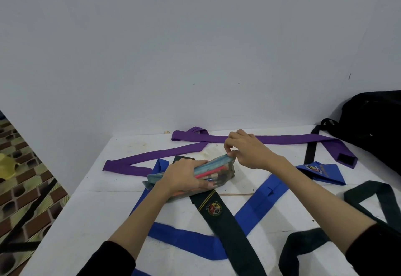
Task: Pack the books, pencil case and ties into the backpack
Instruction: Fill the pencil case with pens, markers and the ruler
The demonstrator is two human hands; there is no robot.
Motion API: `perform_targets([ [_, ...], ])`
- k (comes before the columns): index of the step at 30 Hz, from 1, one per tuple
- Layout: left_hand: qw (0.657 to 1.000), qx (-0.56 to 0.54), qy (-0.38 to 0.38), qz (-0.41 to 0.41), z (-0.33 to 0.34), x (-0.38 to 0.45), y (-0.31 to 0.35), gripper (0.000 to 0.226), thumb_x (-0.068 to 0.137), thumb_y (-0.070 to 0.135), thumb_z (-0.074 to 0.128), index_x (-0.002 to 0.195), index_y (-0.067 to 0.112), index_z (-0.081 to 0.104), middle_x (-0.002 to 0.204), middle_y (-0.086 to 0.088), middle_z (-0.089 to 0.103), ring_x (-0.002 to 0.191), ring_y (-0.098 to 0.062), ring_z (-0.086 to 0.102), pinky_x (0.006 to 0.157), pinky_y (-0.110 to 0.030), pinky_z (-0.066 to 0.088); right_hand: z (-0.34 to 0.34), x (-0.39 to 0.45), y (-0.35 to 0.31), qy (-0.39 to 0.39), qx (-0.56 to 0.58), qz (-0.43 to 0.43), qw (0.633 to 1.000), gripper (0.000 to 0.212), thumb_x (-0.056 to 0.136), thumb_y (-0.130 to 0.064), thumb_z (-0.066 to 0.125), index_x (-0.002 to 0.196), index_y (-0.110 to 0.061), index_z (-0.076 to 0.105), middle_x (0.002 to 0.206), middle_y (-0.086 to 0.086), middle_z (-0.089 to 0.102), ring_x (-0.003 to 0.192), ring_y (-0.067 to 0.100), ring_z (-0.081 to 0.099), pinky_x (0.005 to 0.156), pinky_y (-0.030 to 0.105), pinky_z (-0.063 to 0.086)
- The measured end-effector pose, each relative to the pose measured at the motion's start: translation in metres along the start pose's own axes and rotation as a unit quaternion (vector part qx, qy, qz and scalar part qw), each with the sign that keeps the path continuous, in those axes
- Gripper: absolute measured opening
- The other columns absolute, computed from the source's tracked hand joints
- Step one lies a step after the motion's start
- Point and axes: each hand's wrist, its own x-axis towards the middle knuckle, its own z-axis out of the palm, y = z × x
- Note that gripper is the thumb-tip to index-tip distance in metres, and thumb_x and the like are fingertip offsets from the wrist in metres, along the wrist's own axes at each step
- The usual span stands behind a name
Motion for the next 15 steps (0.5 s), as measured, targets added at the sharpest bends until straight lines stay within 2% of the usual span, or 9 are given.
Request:
perform_targets([
  [8,1.0,-0.013,-0.011,0.006,-0.002,0.001,-0.002,0.064,0.079,0.06,0.062,0.134,0.032,0.047,0.109,0.007,0.063,0.093,-0.009,0.057,0.072,-0.022,0.043,0.01,-0.003,0.013,0.004,0.04,0.023,0.999,0.005,0.094,-0.014,0.05,0.093,-0.017,0.054,0.099,-0.006,0.049,0.097,0.014,0.039,0.086,0.026,0.032],
  [10,1.0,-0.007,-0.015,0.006,-0.002,0.001,-0.002,0.066,0.078,0.061,0.062,0.135,0.031,0.045,0.111,0.007,0.062,0.094,-0.009,0.057,0.075,-0.023,0.045,0.012,-0.005,0.011,-0.002,0.083,0.039,0.996,0.01,0.094,-0.012,0.051,0.088,-0.02,0.05,0.096,-0.006,0.052,0.095,0.014,0.042,0.085,0.028,0.035],
  [13,0.998,0.038,-0.053,0.001,-0.005,0.0,-0.003,0.079,0.076,0.063,0.063,0.142,0.033,0.032,0.124,0.006,0.056,0.101,-0.01,0.054,0.084,-0.027,0.047,0.011,-0.013,0.009,0.002,0.184,0.073,0.98,0.016,0.093,-0.016,0.054,0.082,-0.027,0.049,0.094,-0.002,0.059,0.093,0.018,0.051,0.085,0.037,0.046],
  [15,0.996,0.071,-0.055,0.002,-0.008,-0.001,0.0,0.084,0.074,0.063,0.065,0.143,0.032,0.028,0.128,0.006,0.053,0.106,-0.01,0.051,0.086,-0.027,0.045,0.008,-0.024,0.011,0.028,0.234,0.098,0.967,0.013,0.093,-0.022,0.056,0.083,-0.028,0.051,0.091,-0.002,0.061,0.088,0.017,0.055,0.081,0.035,0.05],
])
